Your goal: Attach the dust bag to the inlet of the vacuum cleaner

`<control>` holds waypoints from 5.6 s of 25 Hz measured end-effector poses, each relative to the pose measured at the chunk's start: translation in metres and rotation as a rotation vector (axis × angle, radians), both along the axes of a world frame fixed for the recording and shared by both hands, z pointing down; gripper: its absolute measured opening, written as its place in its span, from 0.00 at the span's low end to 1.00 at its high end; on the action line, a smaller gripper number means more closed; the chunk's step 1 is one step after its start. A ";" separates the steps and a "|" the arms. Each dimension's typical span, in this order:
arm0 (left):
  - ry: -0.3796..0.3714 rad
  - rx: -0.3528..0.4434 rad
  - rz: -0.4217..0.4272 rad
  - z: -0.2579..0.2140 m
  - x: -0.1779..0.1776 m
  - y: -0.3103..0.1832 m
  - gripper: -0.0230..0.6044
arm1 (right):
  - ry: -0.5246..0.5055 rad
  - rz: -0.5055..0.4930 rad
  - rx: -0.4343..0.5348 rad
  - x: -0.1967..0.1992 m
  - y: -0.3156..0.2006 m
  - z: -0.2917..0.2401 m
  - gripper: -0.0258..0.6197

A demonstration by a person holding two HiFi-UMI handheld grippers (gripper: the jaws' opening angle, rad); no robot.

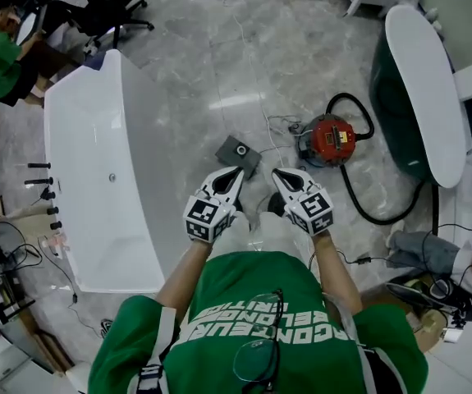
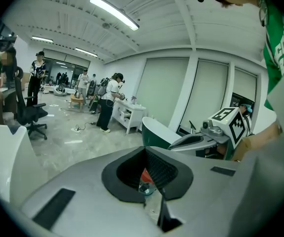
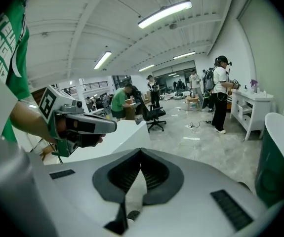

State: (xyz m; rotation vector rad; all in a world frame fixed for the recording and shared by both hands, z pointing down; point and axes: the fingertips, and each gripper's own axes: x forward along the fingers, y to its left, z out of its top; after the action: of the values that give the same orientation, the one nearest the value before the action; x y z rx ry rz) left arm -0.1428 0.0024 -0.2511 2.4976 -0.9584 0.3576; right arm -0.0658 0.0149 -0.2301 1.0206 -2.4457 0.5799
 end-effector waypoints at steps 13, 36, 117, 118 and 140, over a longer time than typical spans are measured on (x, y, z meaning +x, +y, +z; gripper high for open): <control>-0.035 -0.067 -0.040 0.075 0.052 -0.029 0.04 | -0.011 0.018 -0.056 0.063 -0.052 0.076 0.05; -0.072 -0.114 0.040 0.395 0.004 -0.046 0.04 | 0.029 0.065 -0.043 0.022 -0.071 0.367 0.05; -0.580 0.042 0.275 0.972 0.075 -0.072 0.28 | -0.042 -0.365 -0.023 -0.015 -0.081 0.909 0.12; -0.575 0.048 0.274 0.971 0.075 -0.072 0.23 | -0.045 -0.370 -0.018 -0.017 -0.080 0.907 0.12; -0.171 0.257 0.390 0.836 0.098 -0.061 0.05 | 0.015 -0.146 0.062 0.070 -0.116 0.881 0.12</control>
State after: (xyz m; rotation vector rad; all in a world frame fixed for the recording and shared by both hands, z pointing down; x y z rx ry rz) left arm -0.0451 -0.0583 0.5844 2.9310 -0.6011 0.6122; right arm 0.0044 -0.1011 0.6508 0.8570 -2.5129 0.4490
